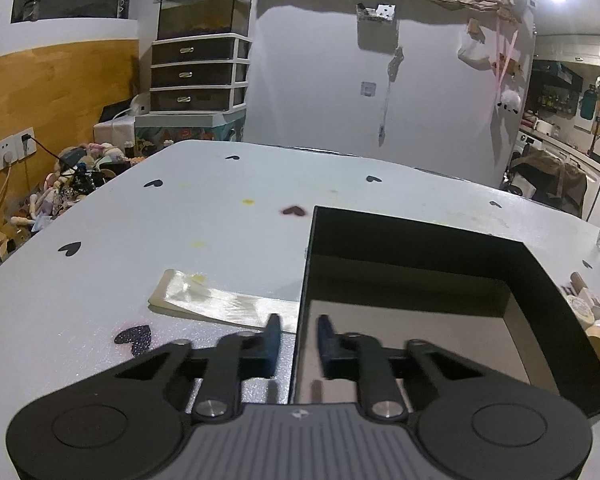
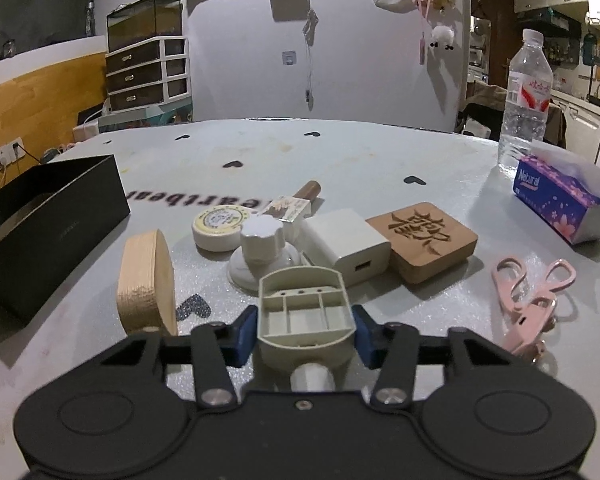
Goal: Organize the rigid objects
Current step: 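Grasp the cream plastic holder with the right tool while the left tool closes beside the black box, then carry the cream holder into the black box and open the right tool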
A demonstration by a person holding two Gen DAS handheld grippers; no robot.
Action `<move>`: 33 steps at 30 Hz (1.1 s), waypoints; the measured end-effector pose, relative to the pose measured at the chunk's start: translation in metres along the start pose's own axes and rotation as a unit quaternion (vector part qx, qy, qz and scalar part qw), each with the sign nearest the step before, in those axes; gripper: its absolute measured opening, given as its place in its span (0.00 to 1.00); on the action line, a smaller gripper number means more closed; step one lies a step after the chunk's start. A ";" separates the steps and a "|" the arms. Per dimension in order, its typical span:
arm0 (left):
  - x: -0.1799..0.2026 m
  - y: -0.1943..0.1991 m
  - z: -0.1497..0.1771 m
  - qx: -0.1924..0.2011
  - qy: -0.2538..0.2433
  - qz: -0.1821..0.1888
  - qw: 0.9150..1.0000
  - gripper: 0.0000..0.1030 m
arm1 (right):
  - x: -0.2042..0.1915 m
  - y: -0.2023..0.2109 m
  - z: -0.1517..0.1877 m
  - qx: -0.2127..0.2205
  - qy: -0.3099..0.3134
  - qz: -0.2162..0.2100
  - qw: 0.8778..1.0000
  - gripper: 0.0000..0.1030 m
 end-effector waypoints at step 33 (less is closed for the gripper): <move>-0.001 -0.001 -0.005 0.007 0.001 0.018 1.000 0.04 | -0.252 -0.031 -0.111 -0.045 0.078 -0.235 0.968 0.47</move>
Point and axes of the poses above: each gripper's, at about its wrist camera, not at the fingertips, and y roughly against the way its jaws point, x to its right, z to its underside, the point moved 9 cm from there along -y, roughly the way its jaws point, and after that the axes turned 2 degrees about -y, right-handed, at the moved point
